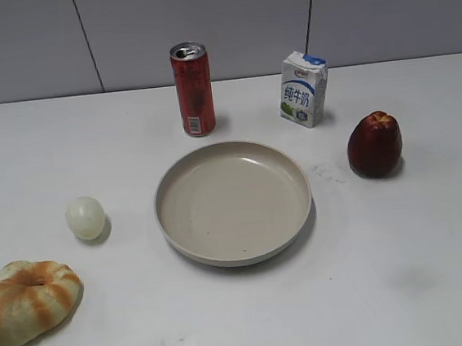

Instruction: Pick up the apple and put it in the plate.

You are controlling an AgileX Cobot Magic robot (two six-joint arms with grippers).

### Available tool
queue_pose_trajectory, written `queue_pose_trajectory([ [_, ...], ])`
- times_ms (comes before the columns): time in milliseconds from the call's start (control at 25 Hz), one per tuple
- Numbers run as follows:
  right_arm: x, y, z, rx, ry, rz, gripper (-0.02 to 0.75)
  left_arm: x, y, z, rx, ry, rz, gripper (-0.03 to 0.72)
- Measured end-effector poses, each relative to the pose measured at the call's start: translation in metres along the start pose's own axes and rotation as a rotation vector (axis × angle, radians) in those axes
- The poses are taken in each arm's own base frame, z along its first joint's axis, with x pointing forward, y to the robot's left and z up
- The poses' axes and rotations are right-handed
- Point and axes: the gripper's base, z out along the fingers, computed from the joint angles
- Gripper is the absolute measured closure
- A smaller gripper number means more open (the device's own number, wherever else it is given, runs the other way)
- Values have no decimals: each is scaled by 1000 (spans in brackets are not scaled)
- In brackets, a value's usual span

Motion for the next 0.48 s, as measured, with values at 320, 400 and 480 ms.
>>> queue_pose_trajectory([
  [320,-2,0,0,1,-10,-4,146,0,0,0,0,0,0,450],
  [400,-8,0,2,1,-2,-4,146,0,0,0,0,0,0,450],
  [480,-17,0,7,2,8,-3,146,0,0,0,0,0,0,450],
])
